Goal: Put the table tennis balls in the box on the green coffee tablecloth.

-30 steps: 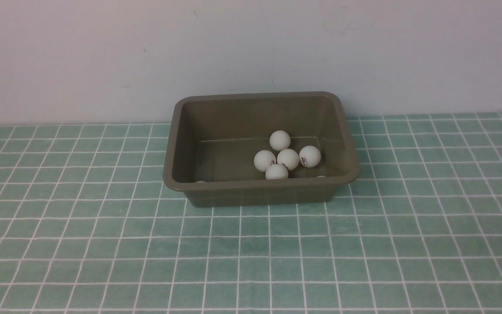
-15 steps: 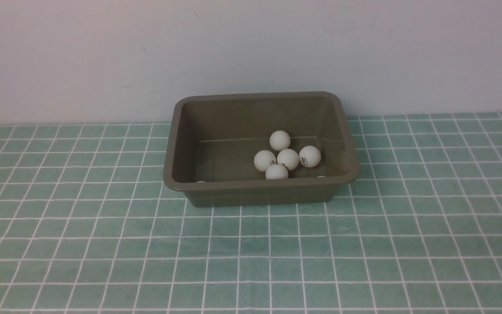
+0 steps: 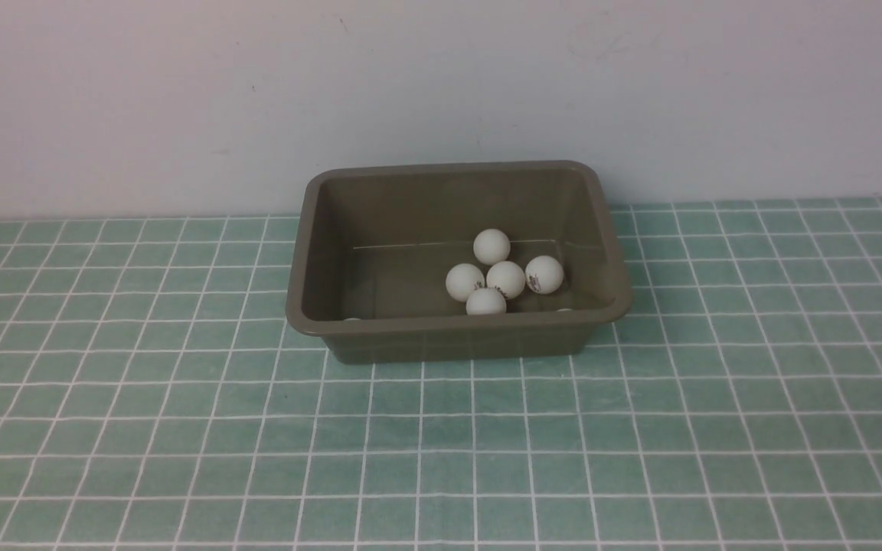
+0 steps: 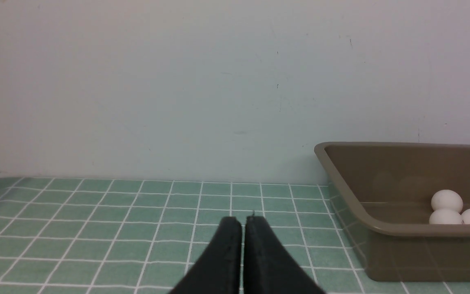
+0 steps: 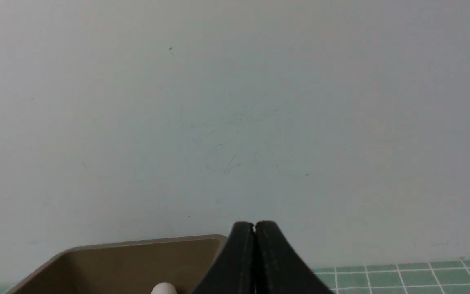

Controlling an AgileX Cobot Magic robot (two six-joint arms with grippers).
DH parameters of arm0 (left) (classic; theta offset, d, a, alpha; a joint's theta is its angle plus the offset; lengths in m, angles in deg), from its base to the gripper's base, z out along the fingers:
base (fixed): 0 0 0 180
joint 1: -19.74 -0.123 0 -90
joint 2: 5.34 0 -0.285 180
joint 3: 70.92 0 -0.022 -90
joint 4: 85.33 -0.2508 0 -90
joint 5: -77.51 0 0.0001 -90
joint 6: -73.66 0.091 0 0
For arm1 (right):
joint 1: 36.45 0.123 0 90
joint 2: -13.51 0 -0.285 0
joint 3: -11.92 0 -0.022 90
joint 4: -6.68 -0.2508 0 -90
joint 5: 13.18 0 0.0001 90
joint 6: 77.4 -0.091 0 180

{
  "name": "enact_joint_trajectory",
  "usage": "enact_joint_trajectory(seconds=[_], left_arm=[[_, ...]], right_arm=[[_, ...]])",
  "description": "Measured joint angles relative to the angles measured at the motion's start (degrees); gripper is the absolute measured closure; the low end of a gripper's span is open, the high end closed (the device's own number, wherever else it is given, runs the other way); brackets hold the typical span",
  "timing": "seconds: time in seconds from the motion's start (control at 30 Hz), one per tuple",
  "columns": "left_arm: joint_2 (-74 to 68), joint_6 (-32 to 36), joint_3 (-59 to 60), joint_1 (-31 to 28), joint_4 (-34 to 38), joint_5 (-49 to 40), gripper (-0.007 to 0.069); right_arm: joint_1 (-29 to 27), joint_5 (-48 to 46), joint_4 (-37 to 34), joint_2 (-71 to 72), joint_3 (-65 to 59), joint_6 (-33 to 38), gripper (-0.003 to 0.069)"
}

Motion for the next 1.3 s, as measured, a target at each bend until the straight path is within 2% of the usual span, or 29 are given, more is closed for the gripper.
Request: enact_joint_trajectory(seconds=[0.03, 0.07, 0.1, 0.27, 0.37, 0.47, 0.67, 0.93, 1.3], left_arm=[[0.0, 0.0, 0.0, 0.0, 0.0, 0.0, 0.0629], [0.0, 0.0, 0.0, 0.0, 0.0, 0.0, 0.0629], [0.0, 0.0, 0.0, 0.0, 0.0, 0.0, 0.0629], [0.0, 0.0, 0.0, 0.0, 0.0, 0.0, 0.0629], [0.0, 0.0, 0.0, 0.0, 0.0, 0.0, 0.0629], [0.0, 0.0, 0.0, 0.0, 0.0, 0.0, 0.0629], [0.0, 0.1, 0.0, 0.0, 0.0, 0.0, 0.0629], [0.0, 0.1, 0.0, 0.0, 0.0, 0.0, 0.0629], [0.0, 0.1, 0.0, 0.0, 0.0, 0.0, 0.0629]], right_arm=[[0.0, -1.0, 6.8, 0.0, 0.0, -5.3, 0.0675], [0.0, -1.3, 8.2, 0.0, 0.0, -6.4, 0.0675], [0.0, -2.3, 15.1, 0.0, 0.0, -12.1, 0.0675], [-0.4, -6.5, 51.2, 0.0, -0.7, -46.9, 0.0675], [-0.4, -5.3, 63.2, 0.0, -2.3, -58.3, 0.0675], [-0.4, 0.8, 71.7, 0.0, -6.8, -65.2, 0.0675], [-0.4, 7.1, 76.3, 0.0, -10.4, -67.6, 0.0675], [-0.4, 2.0, 76.5, 0.0, -10.5, -67.8, 0.0675], [-0.4, 1.5, 76.6, 0.0, -10.5, -68.4, 0.0675]])
